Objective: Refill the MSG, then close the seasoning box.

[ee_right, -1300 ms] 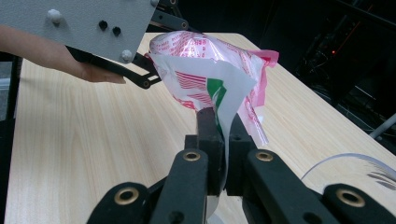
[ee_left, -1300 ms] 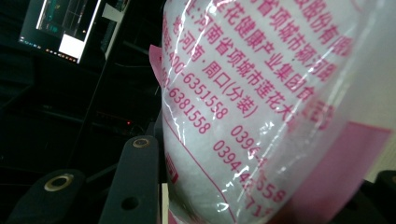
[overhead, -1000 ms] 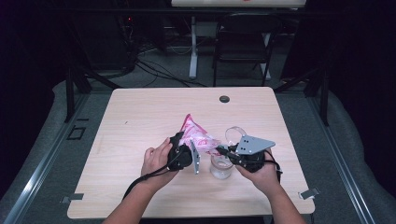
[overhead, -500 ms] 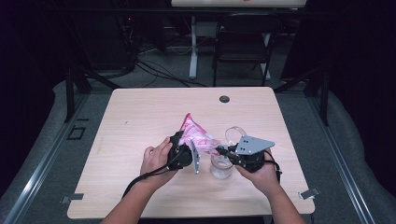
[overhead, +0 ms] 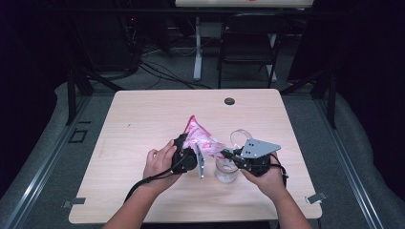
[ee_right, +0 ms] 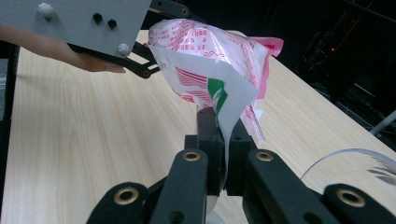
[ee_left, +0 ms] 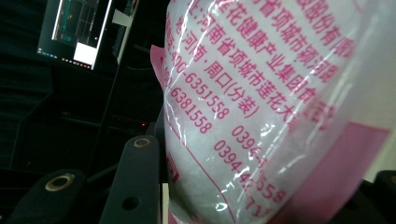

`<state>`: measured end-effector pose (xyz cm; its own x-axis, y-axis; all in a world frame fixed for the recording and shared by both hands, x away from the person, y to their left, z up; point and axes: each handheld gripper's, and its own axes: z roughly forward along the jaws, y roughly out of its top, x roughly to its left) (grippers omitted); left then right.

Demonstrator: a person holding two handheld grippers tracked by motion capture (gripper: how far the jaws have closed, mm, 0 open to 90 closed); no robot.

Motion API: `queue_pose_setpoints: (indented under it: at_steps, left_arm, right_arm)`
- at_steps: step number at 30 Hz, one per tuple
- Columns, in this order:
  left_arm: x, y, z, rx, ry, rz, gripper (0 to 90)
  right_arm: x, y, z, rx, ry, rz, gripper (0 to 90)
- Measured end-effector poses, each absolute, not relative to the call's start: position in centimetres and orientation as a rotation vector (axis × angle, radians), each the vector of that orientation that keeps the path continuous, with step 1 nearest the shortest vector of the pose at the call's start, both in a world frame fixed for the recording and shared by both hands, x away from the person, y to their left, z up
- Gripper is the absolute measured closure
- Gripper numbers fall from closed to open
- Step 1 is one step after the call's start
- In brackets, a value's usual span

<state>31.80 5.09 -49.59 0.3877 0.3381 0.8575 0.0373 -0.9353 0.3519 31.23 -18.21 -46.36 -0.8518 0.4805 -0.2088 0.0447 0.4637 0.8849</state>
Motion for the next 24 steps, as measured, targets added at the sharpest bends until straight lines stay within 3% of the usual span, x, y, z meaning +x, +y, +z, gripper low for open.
queue_pose_setpoints:
  at_steps: [24]
  left_arm:
    - [31.78,4.98,-49.30,2.375,0.300,1.598,62.9]
  right_arm:
    - [31.18,-18.36,-46.36,0.442,2.281,1.371,88.7]
